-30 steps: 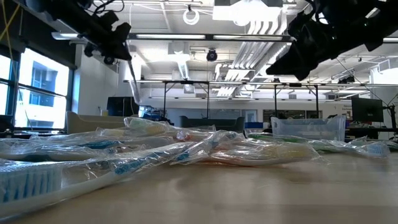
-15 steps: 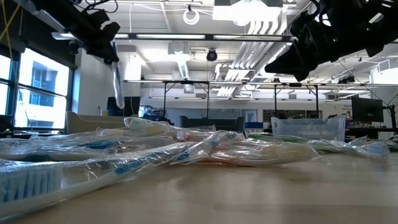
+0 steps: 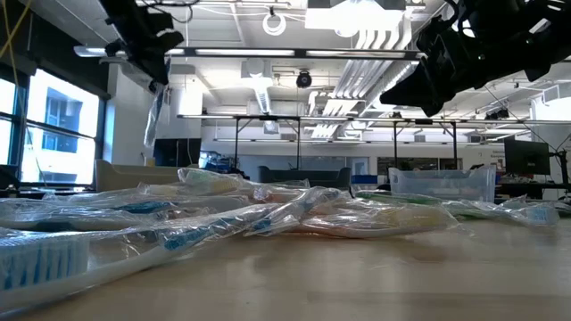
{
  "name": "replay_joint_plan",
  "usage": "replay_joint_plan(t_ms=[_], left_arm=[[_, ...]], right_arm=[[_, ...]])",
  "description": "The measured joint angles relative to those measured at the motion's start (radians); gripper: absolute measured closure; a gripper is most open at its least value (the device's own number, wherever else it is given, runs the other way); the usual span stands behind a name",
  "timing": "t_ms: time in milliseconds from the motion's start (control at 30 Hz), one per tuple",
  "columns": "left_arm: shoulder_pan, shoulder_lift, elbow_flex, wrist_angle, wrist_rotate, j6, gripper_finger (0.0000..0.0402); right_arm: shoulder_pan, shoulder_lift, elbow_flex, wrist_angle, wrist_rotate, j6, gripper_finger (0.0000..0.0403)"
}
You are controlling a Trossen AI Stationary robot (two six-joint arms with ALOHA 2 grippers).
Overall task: Pick & Place Toothbrushes
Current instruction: Put the blue toothbrush into the gray bin
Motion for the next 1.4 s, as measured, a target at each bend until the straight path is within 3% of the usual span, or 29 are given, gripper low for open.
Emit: replay_joint_plan(t_ms=[500, 833, 1400], left_arm=[[0.000, 0.246, 0.000, -0.045, 0.000, -0.032, 0.0380], [0.014, 0.285, 0.000, -0.176, -0.032, -0.116, 0.0380], [0.127, 0.343, 0.000, -0.084, 0.038, -0.100, 0.0380]], right_arm=[[0.000, 0.000, 0.000, -0.031, -0.002, 0.003, 0.0374], [0.000, 0.000, 0.000, -0.031, -0.002, 0.003, 0.0374], [0.000, 0.000, 0.000, -0.040, 0.001, 0.000, 0.0374]])
